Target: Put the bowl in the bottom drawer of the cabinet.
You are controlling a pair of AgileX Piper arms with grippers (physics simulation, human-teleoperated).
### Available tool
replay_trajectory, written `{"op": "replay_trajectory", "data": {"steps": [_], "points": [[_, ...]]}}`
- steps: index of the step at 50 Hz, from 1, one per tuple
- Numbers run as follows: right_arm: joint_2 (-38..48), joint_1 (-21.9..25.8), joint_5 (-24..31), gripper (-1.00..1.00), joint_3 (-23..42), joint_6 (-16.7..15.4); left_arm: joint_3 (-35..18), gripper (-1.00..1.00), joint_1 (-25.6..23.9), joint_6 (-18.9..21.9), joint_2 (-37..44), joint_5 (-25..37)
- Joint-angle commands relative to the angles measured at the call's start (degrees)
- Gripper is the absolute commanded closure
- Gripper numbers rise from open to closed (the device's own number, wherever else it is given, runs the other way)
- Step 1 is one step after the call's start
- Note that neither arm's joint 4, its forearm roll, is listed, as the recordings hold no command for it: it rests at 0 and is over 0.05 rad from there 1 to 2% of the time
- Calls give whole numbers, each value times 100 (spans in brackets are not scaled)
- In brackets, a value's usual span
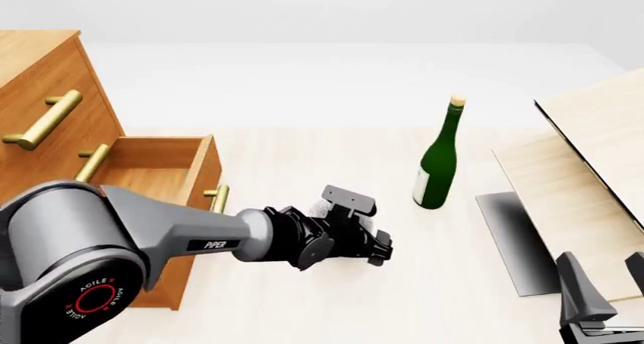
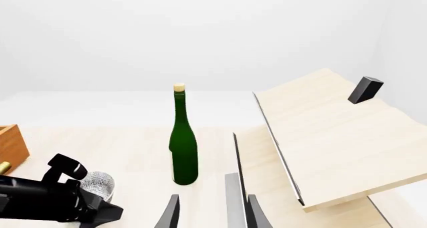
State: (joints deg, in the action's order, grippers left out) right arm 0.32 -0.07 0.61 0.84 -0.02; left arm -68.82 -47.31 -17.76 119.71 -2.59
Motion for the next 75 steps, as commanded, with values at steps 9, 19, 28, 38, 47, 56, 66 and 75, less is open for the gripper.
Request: {"op": "replay_trajectory", "data": {"steps": [9,19,28,38,47,56,66,75], "points": [[0,0,0,-100,0,0,-21,-100,-63,-81,104,-61],[0,0,0,-100,0,-1,29,100,-60,-49,48,-87],[0,0,0,-100,0,0,60,100,-108,-50,27,-127],[1,1,0,-100,0,-1,127,100,-30,21,-168,-141],[-1,0,0,-100,0,0,318,100,132,176,-609,-132],[0,1,0,-100,0,-2,415,100,221,248,-938,-106],[0,0,0,-100,0,0,476,100,329,316,-1320,-83],[0,-1,0,-100,0,1,585,100,340,322,-1523,-124]]}}
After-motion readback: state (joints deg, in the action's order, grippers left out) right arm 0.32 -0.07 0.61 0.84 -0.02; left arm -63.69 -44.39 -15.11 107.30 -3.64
